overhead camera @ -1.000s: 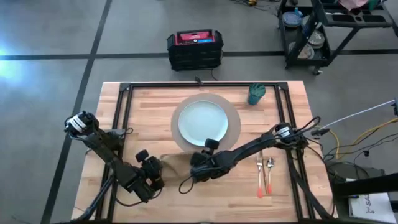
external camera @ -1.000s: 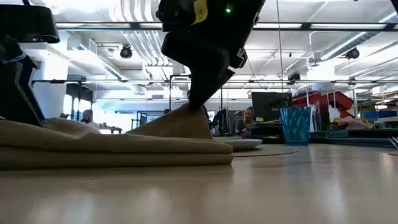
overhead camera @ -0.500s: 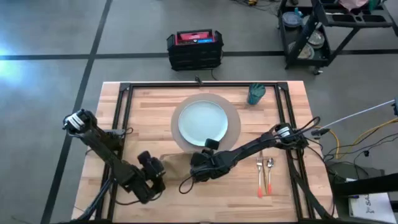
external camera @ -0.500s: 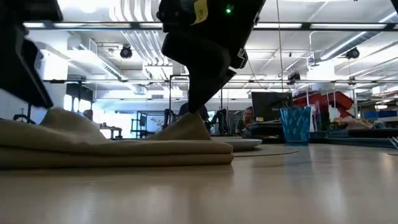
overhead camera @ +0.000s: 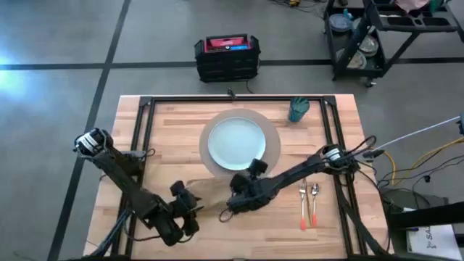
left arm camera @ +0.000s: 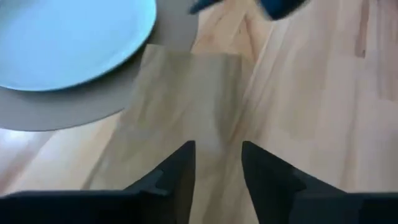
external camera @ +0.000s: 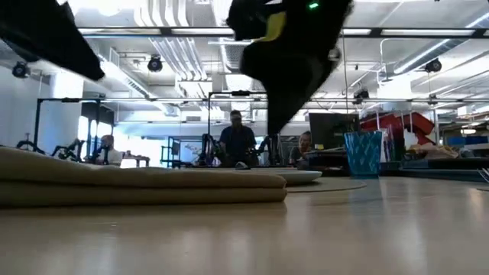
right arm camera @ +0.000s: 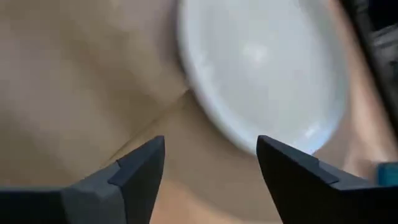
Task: Set table place
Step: Fold the brown table napkin, then move the table napkin beside the table mat
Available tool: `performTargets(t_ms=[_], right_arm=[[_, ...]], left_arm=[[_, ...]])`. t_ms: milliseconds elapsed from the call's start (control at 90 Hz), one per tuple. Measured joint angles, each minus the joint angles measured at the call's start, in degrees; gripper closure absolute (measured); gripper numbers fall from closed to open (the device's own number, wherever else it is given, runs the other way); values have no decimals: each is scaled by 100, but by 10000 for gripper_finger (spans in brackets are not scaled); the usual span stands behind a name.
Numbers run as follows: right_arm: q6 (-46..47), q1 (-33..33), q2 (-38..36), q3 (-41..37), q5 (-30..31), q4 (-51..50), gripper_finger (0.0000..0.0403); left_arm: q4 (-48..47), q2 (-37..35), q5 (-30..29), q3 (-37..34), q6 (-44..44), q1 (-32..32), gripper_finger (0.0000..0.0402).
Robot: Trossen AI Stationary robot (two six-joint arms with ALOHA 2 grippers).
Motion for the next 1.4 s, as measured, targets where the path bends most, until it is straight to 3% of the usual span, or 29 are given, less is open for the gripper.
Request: performTargets(t_ms=[156, 356, 578, 756, 989, 1100, 1300, 1400], right_arm=[[589, 537, 31, -145, 398, 5, 191], [592, 846, -24, -145, 697, -43, 213], [587, 919, -43, -145, 751, -49, 226], [195, 884, -43, -160, 1003, -35, 229], [-1085, 348, -62, -359, 1320, 520, 246], [-2064, 249, -244, -450, 640, 1445, 266], [-3772, 151, -887, -1026, -2088, 3531, 300], [-4004, 10, -1395, -1455, -2808, 3838, 316]], left_arm=[[-220, 611, 76, -22, -799, 181, 317], [-1098, 1058, 1559, -63, -1949, 326, 347], [-2403, 947, 1995, -191, -2241, 311, 370], [-2740, 20, 669, -175, -2418, 289, 377], [-1421, -968, -1302, -213, -1976, 78, 380], [-472, -997, -1320, -223, -1103, 56, 381], [2088, -638, -697, -232, 2326, -77, 381], [3015, -504, -1058, -243, 2992, -203, 381]])
